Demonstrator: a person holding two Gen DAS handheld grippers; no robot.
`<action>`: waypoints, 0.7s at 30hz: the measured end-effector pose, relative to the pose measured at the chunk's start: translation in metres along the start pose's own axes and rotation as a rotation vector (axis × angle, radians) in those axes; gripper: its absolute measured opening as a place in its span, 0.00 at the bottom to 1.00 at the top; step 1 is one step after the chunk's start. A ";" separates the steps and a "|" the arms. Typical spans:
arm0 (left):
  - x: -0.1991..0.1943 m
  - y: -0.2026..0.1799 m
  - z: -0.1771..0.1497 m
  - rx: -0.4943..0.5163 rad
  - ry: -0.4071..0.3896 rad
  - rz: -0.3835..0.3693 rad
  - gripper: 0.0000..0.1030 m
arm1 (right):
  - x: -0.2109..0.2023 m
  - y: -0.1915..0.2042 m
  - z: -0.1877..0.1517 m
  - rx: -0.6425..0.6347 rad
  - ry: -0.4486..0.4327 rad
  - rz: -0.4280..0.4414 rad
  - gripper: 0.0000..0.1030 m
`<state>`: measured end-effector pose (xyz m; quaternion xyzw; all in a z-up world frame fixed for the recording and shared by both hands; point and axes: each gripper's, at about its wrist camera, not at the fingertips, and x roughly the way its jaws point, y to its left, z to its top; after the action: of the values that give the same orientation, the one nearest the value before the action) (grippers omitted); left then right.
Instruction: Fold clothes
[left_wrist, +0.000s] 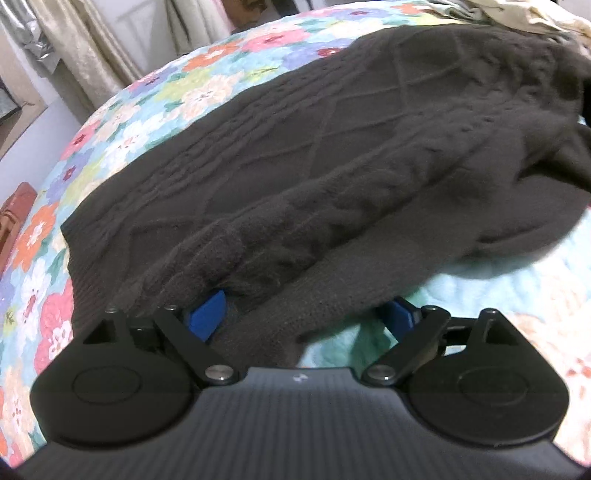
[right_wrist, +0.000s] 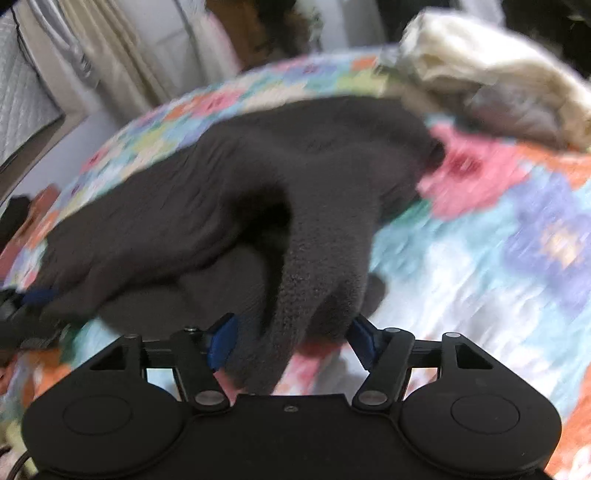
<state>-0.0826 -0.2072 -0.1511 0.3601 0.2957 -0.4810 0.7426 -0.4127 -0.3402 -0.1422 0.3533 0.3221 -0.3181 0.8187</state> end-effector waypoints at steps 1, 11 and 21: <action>0.002 0.001 0.000 -0.003 -0.012 0.011 0.90 | 0.005 0.001 -0.002 0.041 0.045 0.087 0.70; 0.017 0.041 0.007 -0.216 -0.087 0.005 0.48 | 0.032 0.107 -0.026 -0.460 -0.001 -0.046 0.70; 0.021 0.060 0.008 -0.309 -0.088 -0.035 0.43 | 0.090 0.164 -0.030 -0.895 -0.040 -0.216 0.70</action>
<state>-0.0187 -0.2074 -0.1482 0.2150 0.3398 -0.4580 0.7928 -0.2458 -0.2533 -0.1643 -0.0769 0.4468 -0.2380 0.8590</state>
